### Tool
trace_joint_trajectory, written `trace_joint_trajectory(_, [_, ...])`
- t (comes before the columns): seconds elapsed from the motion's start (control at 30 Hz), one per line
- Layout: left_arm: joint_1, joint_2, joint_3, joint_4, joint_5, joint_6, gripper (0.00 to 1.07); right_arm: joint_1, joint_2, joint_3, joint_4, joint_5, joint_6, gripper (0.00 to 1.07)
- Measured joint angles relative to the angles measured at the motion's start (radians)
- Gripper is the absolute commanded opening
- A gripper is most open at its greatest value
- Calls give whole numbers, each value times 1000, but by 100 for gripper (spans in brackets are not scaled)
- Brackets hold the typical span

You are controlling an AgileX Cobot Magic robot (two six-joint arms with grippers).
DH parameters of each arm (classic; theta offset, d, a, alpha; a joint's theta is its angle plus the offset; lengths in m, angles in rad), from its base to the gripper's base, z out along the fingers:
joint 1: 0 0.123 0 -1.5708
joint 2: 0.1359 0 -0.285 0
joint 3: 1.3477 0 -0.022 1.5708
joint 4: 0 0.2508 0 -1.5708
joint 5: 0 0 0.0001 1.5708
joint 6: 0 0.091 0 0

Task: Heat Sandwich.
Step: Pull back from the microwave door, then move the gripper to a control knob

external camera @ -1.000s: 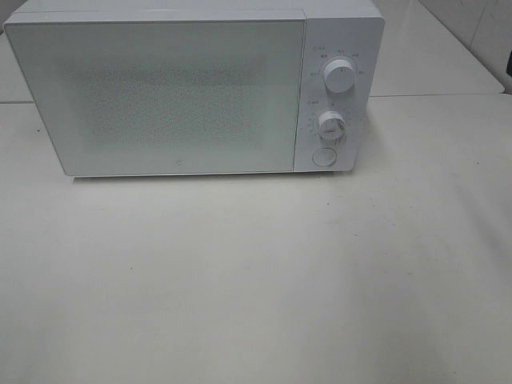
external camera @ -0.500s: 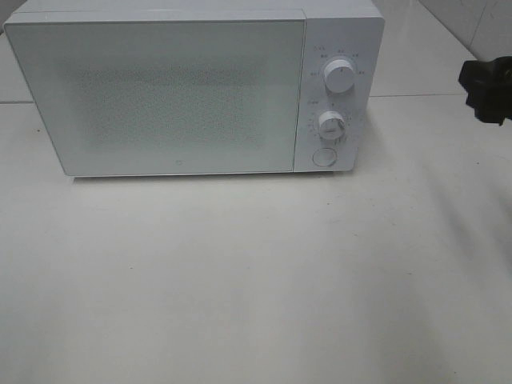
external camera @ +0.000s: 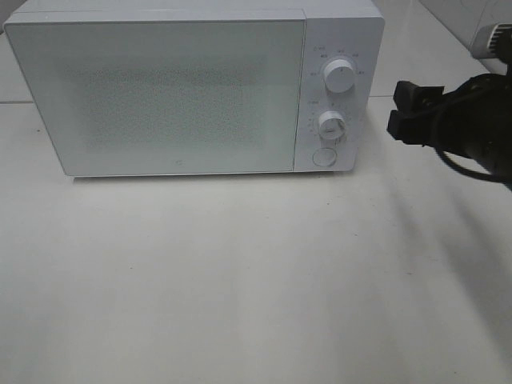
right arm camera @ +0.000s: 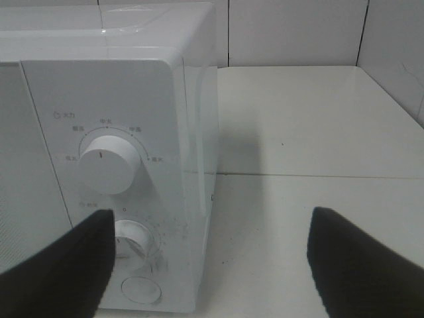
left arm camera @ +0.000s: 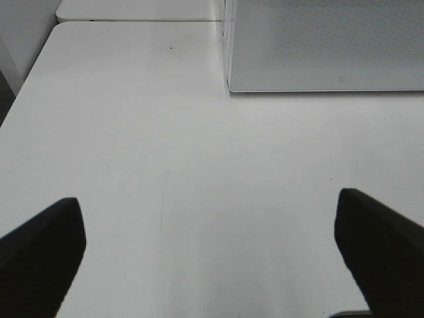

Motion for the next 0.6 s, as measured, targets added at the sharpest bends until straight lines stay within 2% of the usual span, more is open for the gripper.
trace_joint_trajectory(0.03, [0, 0, 0, 0, 0, 0, 97, 40, 45, 0, 47, -55, -3, 76])
trace_joint_trajectory(0.23, [0, 0, 0, 0, 0, 0, 97, 130, 152, -2, 141, -197, -6, 77])
trace_joint_trajectory(0.6, [0, 0, 0, 0, 0, 0, 97, 183, 282, -90, 167, -226, -7, 77])
